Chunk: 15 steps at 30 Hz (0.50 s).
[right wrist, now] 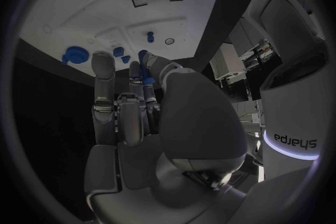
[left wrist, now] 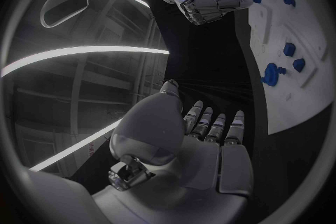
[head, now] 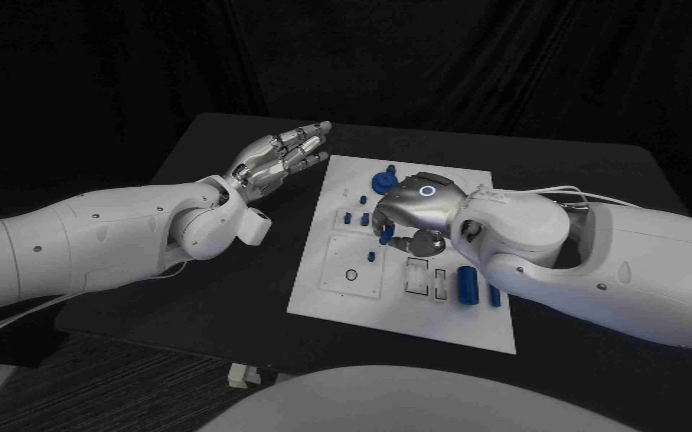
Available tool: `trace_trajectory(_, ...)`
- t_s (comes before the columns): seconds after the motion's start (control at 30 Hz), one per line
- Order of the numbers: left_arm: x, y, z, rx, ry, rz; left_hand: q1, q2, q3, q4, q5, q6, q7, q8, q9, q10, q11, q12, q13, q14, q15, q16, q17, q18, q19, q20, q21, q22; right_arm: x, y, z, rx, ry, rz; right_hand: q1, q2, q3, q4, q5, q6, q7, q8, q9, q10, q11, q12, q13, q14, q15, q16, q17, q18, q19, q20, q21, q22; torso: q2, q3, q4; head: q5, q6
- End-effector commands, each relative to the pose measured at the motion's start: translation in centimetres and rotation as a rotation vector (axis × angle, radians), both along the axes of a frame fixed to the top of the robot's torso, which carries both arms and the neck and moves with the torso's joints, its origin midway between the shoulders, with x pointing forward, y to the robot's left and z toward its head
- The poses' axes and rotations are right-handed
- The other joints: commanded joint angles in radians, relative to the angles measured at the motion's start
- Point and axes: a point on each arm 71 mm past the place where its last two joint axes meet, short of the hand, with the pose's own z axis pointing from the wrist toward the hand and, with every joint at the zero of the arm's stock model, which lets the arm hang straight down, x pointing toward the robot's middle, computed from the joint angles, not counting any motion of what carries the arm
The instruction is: Assemble the parts on the task board
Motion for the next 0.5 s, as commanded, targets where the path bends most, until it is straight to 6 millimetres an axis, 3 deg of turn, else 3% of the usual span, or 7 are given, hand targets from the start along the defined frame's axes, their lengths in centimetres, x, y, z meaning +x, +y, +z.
trace_trajectory(0.03,-0.2,0.0,0.8,-0.074,-0.099,-0.004,0.01,0.002,0.007,0.001,0.003,0.004,0.005,0.005,0.001,0.001,0.005,0.003,0.002,0.0,-0.005,0.005,0.001,0.012,0.0,0.005,0.004,0.001,0.0,0.9,-0.6,-0.058,-0.007,0.0,-0.005,-0.003,-0.003,-0.002,0.005,0.0,0.002,-0.005,0.052,0.002,0.003,-0.003,-0.001,0.049,0.0,0.003,0.02,0.005,0.006,0.003,0.005,0.056,0.0,-0.0001,0.0013,-0.001,0.0)
trace_trajectory(0.27,-0.1,-0.1,0.8,-0.073,-0.097,-0.006,0.011,0.002,0.007,0.002,0.004,0.004,0.004,0.005,0.001,0.001,0.007,0.003,0.002,0.0,-0.006,0.005,0.001,0.013,0.001,0.005,0.004,0.002,-0.2,3.0,-1.7,-0.052,0.01,0.032,-0.003,-0.003,-0.005,-0.01,0.018,-0.003,0.005,-0.01,0.053,0.003,0.004,-0.003,0.0,0.049,0.0,0.005,0.022,0.004,0.007,0.003,0.006,0.057,0.0,0.0002,0.0,-0.006,0.0)
trace_trajectory(0.5,-0.1,-0.2,0.8,-0.074,-0.094,-0.01,0.011,0.002,0.007,0.002,0.004,0.004,0.004,0.005,0.001,0.001,0.007,0.003,0.002,0.0,-0.006,0.005,0.001,0.013,0.0,0.005,0.004,0.001,-0.6,4.1,-3.1,-0.046,0.011,0.052,-0.001,-0.004,-0.007,-0.015,0.019,-0.003,0.006,-0.013,0.053,0.004,0.004,-0.003,0.0,0.05,0.001,0.005,0.024,0.003,0.008,0.003,0.007,0.057,0.0,0.0001,-0.0003,-0.001,0.0)
